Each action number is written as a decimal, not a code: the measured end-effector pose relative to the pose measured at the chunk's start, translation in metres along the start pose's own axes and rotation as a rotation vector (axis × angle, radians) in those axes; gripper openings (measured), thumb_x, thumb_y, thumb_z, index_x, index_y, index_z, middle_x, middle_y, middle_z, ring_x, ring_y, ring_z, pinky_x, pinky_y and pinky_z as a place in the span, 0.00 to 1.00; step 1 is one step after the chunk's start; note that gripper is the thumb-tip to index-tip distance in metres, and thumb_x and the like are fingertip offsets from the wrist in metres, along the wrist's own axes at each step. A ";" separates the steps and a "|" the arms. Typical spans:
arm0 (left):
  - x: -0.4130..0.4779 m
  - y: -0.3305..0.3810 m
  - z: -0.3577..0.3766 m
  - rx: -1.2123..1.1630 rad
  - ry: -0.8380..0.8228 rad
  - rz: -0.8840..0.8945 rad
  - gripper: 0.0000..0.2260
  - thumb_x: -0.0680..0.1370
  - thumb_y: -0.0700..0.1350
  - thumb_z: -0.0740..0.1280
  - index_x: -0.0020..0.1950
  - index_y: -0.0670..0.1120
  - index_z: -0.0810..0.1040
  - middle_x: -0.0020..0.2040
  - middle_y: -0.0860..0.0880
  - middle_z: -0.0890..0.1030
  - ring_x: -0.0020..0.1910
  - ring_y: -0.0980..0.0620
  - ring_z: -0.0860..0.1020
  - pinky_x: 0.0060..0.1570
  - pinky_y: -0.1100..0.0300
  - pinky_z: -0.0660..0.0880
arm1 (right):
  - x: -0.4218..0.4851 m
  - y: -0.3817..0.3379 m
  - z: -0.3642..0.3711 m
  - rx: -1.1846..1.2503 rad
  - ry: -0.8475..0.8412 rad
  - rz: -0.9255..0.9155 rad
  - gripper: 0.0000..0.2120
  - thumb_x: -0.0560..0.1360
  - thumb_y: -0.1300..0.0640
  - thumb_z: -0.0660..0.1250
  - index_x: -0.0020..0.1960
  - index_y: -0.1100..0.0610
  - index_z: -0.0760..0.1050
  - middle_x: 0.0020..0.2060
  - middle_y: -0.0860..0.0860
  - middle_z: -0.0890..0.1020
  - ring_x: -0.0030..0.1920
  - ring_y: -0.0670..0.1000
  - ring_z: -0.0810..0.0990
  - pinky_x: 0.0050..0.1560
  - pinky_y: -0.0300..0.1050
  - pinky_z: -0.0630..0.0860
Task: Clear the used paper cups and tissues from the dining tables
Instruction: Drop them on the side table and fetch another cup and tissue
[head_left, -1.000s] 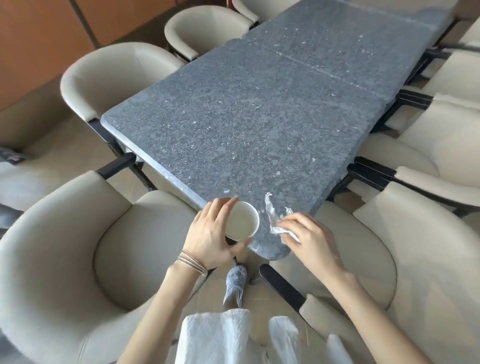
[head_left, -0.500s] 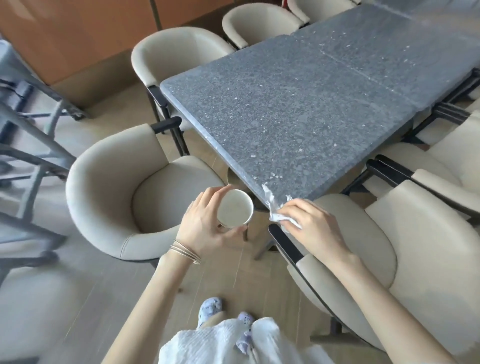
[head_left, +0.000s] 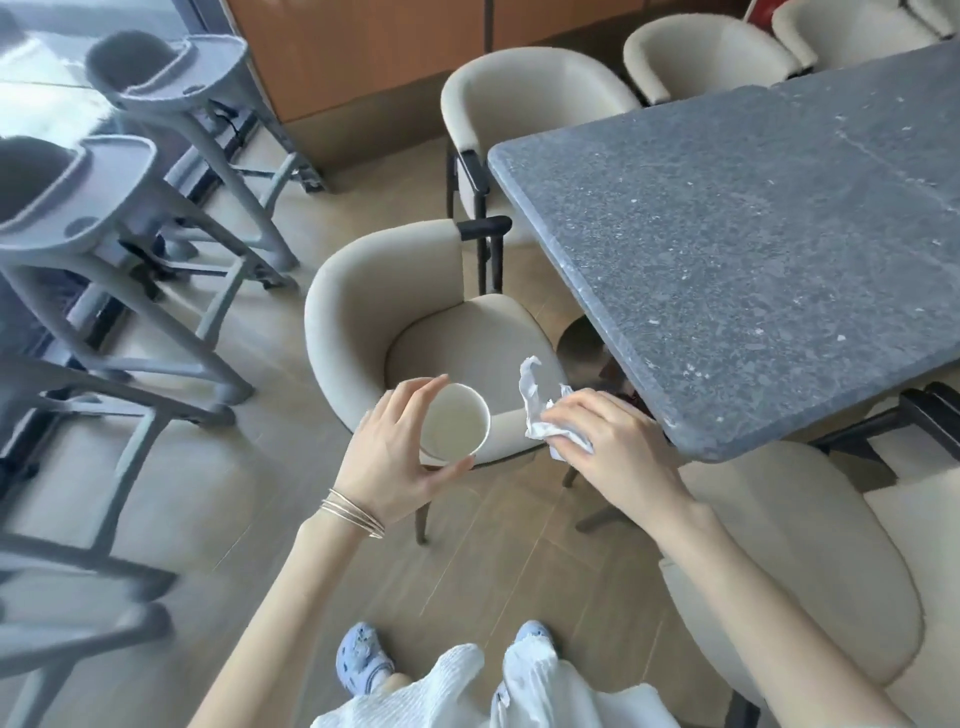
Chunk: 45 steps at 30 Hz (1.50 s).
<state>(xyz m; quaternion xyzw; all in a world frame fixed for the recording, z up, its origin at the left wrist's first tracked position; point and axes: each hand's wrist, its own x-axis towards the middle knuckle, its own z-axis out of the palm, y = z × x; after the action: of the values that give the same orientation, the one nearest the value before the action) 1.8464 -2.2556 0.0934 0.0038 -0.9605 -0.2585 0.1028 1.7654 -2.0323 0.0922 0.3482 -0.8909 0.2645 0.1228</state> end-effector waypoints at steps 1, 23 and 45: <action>-0.007 -0.013 -0.007 0.019 0.000 -0.007 0.34 0.67 0.57 0.71 0.68 0.44 0.67 0.62 0.47 0.73 0.58 0.46 0.74 0.53 0.48 0.74 | 0.005 -0.011 0.010 0.008 -0.007 -0.010 0.10 0.63 0.65 0.74 0.42 0.55 0.81 0.39 0.48 0.82 0.42 0.51 0.81 0.42 0.44 0.76; -0.056 -0.283 -0.199 0.145 0.064 -0.093 0.35 0.68 0.59 0.71 0.70 0.46 0.65 0.65 0.49 0.72 0.59 0.47 0.73 0.55 0.52 0.71 | 0.164 -0.250 0.180 0.031 -0.066 -0.119 0.08 0.64 0.65 0.75 0.40 0.54 0.81 0.38 0.49 0.82 0.42 0.52 0.81 0.36 0.42 0.73; 0.175 -0.422 -0.221 0.136 0.031 -0.062 0.34 0.68 0.59 0.71 0.69 0.46 0.67 0.64 0.48 0.73 0.60 0.46 0.73 0.55 0.49 0.73 | 0.386 -0.180 0.286 0.037 -0.075 -0.018 0.08 0.65 0.62 0.76 0.41 0.52 0.81 0.39 0.46 0.81 0.43 0.47 0.80 0.37 0.34 0.65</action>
<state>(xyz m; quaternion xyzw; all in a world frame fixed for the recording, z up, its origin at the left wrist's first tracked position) 1.6994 -2.7415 0.1041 0.0444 -0.9736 -0.1955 0.1092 1.5982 -2.5173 0.0802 0.3682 -0.8866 0.2666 0.0851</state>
